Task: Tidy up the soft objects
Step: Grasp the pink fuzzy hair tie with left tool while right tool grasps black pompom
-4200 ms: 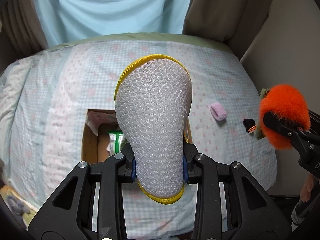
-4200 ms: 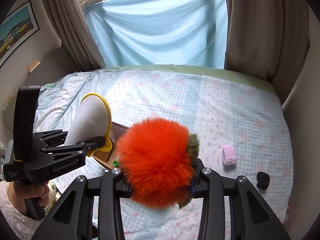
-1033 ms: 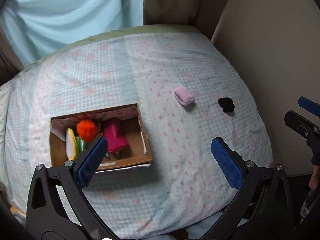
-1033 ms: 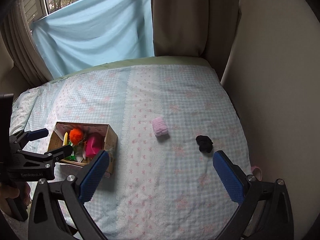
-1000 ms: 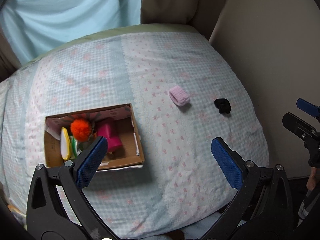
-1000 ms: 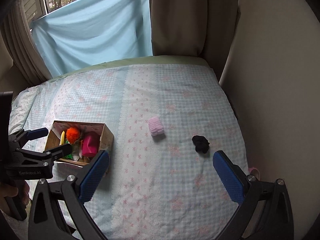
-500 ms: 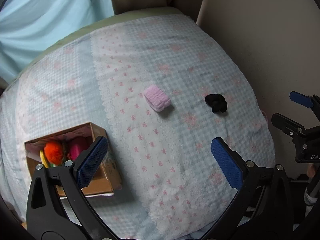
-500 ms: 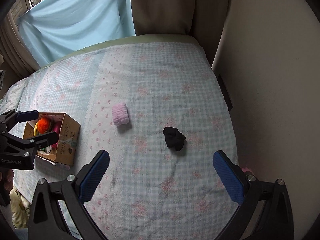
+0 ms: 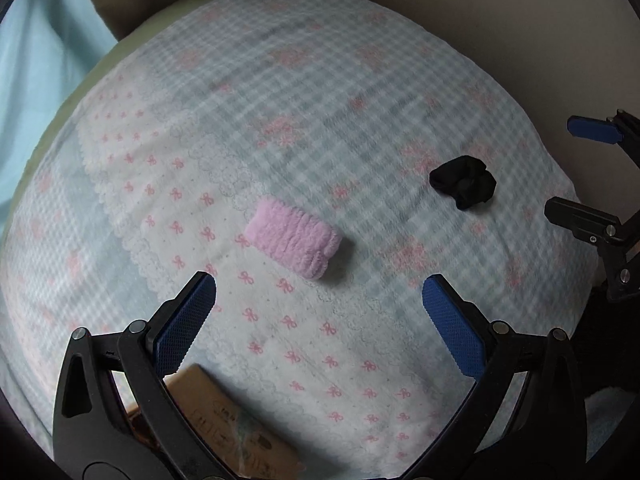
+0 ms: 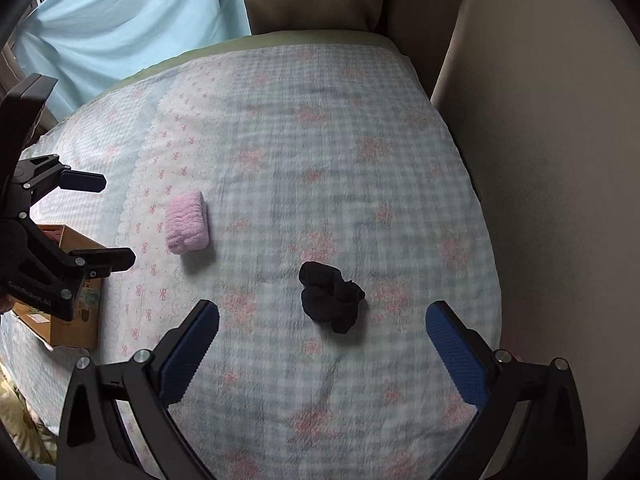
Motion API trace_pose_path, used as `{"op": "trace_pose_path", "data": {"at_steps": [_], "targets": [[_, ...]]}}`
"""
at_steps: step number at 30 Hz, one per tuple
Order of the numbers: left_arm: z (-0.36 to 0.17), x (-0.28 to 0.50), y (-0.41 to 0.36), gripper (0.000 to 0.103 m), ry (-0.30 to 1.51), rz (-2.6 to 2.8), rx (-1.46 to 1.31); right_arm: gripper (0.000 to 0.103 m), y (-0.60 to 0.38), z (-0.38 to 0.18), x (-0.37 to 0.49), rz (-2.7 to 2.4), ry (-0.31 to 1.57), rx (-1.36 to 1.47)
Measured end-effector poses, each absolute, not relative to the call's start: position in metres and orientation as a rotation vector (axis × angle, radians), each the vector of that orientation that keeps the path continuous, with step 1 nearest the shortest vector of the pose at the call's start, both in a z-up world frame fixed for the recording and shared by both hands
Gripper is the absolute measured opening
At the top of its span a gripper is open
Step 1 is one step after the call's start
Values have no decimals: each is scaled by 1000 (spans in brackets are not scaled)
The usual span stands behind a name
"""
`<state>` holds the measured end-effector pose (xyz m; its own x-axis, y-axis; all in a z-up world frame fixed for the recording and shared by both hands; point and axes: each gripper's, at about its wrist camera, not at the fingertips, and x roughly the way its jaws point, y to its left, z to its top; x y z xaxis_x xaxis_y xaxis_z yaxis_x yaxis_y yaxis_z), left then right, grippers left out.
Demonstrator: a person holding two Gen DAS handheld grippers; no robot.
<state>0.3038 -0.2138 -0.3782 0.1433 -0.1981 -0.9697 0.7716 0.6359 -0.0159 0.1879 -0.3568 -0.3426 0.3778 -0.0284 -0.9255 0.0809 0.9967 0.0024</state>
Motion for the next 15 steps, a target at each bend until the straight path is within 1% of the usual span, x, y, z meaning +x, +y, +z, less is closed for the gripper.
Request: {"op": "trace_pose_path", "data": {"at_steps": [4,5,6,10,11,13,15], "targets": [[-422,321,-226,103,1254,-837,670,103,-365,-382,201,-77,1210,35],[-432,324,-228,103,1262,-851,692,101,-367,-390,203,-78,1213,35],[-441,327,-230,103,1261,-860,717,97,-369,-398,206,-75,1217,35],[-468,338,-237,103,1262,-886,780,95,-369,-426,215,-70,1242,4],[-473,340,-238,103,1263,-892,788,92,-369,-431,217,-64,1246,3],[-482,344,-240,103,1269,-908,805,90,-369,-441,220,-60,1259,7],[-490,347,-242,103,1284,-924,814,80,-369,-448,223,-53,1272,12]]}}
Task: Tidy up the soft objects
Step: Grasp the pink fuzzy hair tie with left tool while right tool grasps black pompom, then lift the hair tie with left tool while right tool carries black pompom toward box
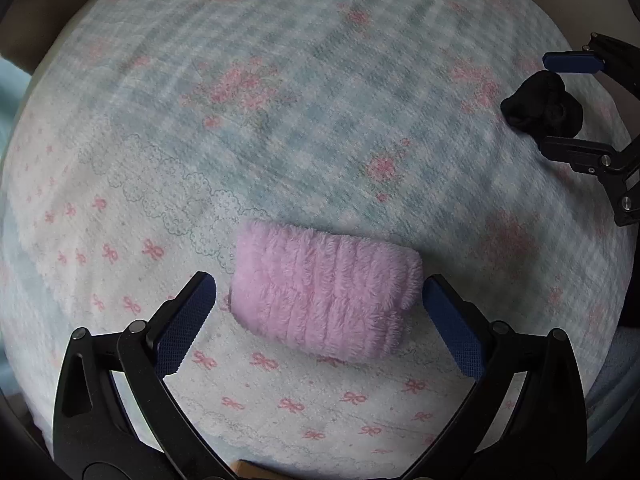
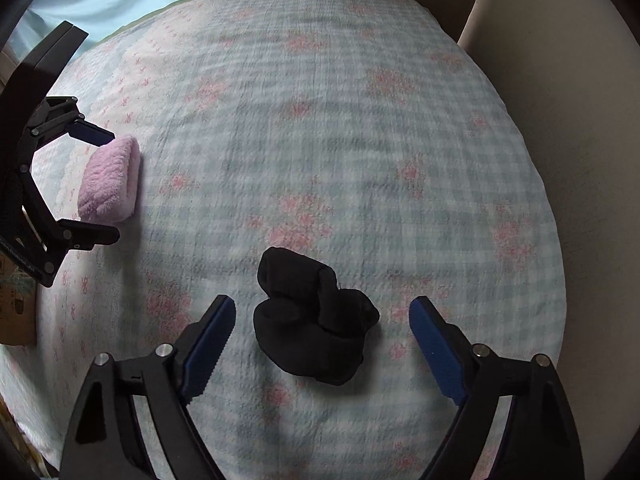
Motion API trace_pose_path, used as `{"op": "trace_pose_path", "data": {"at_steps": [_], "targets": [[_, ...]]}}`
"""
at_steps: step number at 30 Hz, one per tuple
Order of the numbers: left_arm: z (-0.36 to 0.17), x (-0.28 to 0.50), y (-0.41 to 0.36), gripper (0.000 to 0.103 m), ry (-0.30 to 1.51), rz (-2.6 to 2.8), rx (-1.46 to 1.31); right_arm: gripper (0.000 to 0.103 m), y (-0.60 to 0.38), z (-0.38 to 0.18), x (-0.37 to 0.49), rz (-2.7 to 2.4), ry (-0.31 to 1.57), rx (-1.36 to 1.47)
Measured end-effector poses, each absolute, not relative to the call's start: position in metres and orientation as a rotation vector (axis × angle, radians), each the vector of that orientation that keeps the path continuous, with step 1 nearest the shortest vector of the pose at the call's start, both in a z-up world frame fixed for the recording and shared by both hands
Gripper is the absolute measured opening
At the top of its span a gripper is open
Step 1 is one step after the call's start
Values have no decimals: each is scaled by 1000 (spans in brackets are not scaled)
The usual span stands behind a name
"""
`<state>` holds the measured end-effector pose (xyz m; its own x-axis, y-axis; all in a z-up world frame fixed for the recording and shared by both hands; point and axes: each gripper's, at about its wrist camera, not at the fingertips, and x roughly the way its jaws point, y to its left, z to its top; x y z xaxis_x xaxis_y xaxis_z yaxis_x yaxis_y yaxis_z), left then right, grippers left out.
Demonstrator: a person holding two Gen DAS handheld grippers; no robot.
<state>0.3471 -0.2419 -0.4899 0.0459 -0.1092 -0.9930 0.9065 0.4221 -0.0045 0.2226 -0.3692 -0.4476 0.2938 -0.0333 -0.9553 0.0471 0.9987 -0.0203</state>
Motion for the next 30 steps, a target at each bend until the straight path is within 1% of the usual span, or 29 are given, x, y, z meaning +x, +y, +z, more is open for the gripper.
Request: {"op": "trace_pose_path", "data": {"at_steps": [3,4,5,6,8,9,11,15,17,20,30], "targets": [[-496,350,-243,102,1299,-941,801,71,-368,-456,224,-54,1287,8],[-497,350,-244,100,1302,-947,793,68,-369,-458,224,-52,1293,15],[-498,350,-244,93,1306,-951,786,62,-370,-461,224,-53,1302,27],[-499,350,-245,89,1307,-949,785,55,-371,-464,224,-63,1313,40],[-501,350,-247,83,1297,-942,793,49,-375,-465,224,-82,1312,69],[-501,351,-246,80,1295,-944,789,42,-376,-464,223,-89,1308,77],[-499,349,-246,70,1293,-938,783,33,-379,-463,223,-105,1308,94],[-488,354,-238,58,1290,-932,759,27,-387,-458,222,-132,1303,139],[-480,354,-234,48,1277,-925,752,26,-387,-453,221,-149,1295,144],[-466,356,-231,41,1270,-910,731,26,-389,-444,219,-170,1276,157],[-400,352,-215,40,1217,-828,629,24,-393,-395,201,-182,1212,150]]}}
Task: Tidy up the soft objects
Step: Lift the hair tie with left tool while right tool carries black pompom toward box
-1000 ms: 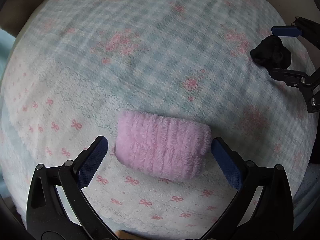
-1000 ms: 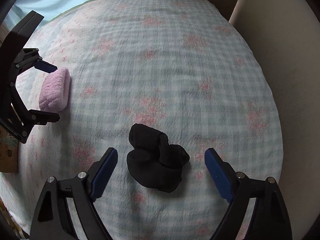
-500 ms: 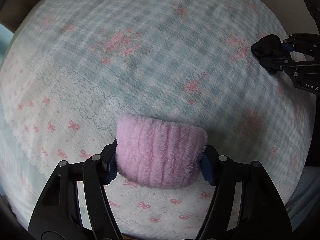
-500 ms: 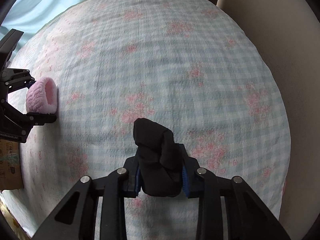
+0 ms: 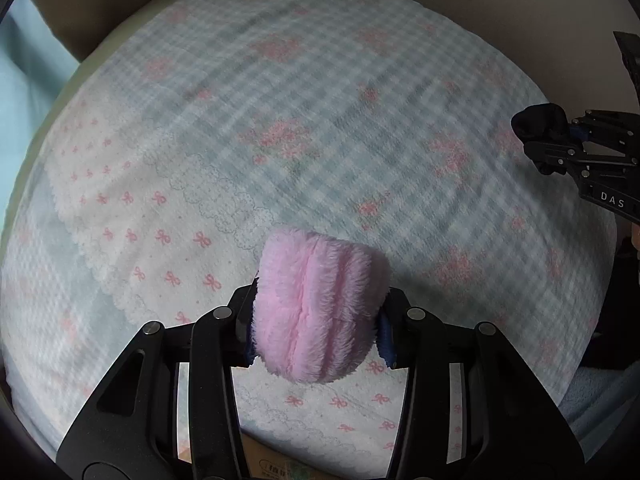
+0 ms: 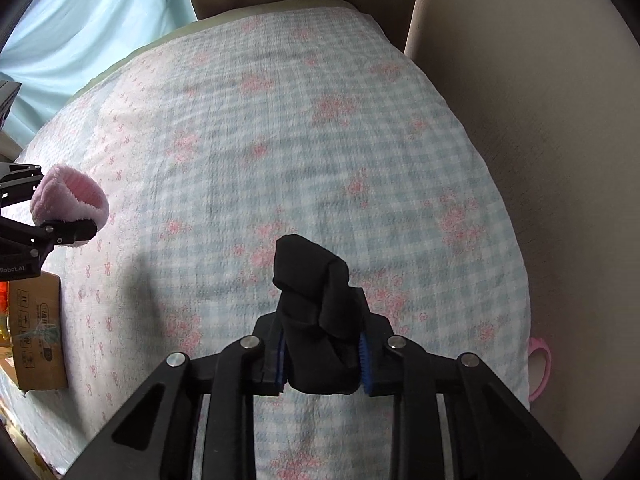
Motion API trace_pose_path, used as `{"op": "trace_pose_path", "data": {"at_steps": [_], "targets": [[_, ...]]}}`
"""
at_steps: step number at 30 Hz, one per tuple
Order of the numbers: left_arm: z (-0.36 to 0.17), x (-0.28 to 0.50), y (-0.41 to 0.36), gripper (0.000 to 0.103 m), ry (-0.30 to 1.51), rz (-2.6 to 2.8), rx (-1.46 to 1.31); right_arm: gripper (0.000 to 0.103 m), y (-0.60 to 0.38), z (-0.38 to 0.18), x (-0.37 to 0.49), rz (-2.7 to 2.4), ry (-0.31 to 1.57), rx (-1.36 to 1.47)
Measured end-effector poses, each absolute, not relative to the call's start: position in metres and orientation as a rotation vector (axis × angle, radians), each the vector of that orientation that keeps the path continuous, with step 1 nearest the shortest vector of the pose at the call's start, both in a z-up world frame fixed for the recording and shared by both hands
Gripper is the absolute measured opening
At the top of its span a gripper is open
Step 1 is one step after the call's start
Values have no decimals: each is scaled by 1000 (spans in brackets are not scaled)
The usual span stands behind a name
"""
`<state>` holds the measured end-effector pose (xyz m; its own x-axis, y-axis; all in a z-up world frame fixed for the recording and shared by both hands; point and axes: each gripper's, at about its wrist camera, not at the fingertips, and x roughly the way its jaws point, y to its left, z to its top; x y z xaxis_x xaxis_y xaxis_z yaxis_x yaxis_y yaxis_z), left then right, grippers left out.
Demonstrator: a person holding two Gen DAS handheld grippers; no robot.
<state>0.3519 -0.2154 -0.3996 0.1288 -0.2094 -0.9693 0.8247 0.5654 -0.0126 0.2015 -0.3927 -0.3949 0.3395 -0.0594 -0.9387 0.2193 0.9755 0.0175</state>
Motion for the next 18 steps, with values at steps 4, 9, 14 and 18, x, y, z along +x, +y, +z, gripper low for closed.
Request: {"op": "trace_pose_path", "data": {"at_steps": [4,9,14,18], "targets": [[-362,329,-219,40,1212,-767,540,24,-383,-364,194,-166,1166,157],[-301,295,-207,40,1158,-704,441,24,-364,-313,178,-135,1107,135],[-244,263,-176,40,1110,-632,332,24,-338,-261,161,-77,1064,113],[-212,241,-140,40,1084,-557,226,24,-308,-227,149,-15,1032,71]]}}
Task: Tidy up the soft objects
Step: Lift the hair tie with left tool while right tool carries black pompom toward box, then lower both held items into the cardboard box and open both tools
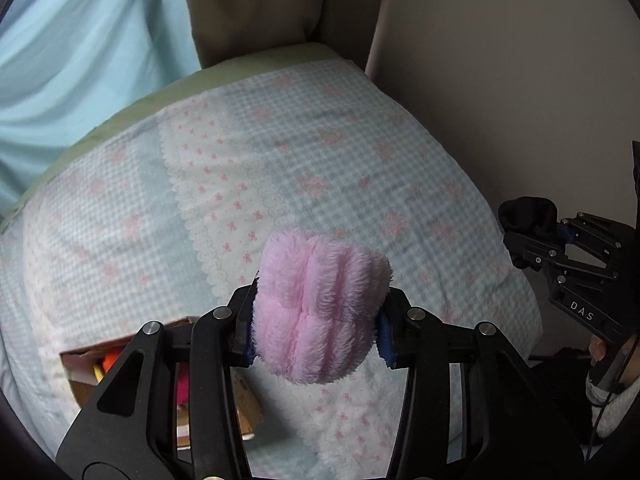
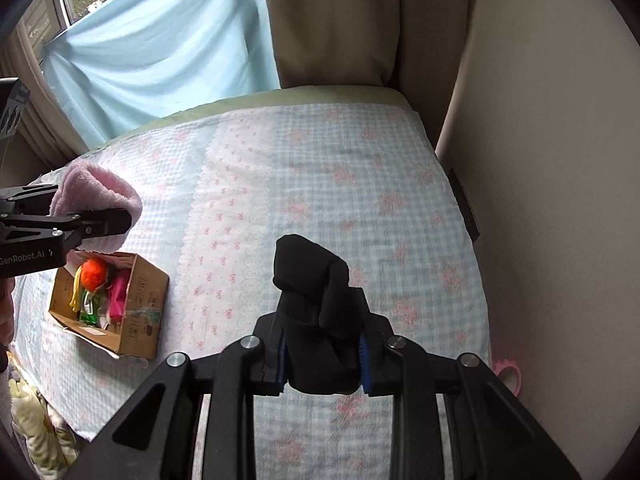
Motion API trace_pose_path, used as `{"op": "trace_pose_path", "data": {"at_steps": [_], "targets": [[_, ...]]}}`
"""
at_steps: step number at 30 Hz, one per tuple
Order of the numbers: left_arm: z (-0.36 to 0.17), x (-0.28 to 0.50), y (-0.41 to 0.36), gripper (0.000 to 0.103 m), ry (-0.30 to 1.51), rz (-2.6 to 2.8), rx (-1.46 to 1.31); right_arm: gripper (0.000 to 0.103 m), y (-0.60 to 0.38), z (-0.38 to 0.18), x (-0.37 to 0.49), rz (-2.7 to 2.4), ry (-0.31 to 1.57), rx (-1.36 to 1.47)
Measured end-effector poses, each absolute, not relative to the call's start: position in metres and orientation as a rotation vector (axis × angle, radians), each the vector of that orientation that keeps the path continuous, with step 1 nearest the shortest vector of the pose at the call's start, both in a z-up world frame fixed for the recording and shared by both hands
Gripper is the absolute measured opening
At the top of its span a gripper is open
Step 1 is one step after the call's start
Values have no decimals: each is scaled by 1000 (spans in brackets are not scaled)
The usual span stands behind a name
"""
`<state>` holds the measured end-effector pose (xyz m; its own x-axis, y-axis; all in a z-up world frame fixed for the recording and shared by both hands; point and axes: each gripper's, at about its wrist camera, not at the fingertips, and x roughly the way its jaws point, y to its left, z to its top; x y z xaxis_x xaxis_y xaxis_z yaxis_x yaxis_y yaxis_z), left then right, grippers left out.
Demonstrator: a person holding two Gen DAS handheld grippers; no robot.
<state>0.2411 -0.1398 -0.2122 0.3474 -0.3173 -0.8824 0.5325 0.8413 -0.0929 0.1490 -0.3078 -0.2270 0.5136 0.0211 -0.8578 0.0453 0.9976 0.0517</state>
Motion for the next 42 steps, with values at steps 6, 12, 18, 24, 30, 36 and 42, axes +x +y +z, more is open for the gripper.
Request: {"op": "trace_pose_path", "data": {"at_steps": [6,12,18,24,30,36,42], "targets": [[-177,213,-67,40,1048,-403,113,24,-252,-190,141,96,989,38],[-160,187,14,40,1015,-270,22,24,-182,-167,144,177,977,18],[-157,176,91,40,1006,-223,-28,24,-103,-154,152,213,973,12],[-169,191,163,40,1027,-221,-28,24,-28,-161,164,194,1014,23],[-202,212,212,40,1100,-230,1,24,24,-188,182,152,1086,88],[-250,238,235,40,1196,-231,-23,24,52,-228,200,124,1180,113],[-304,251,225,40,1286,-246,10,24,53,-270,219,89,1273,138]]}}
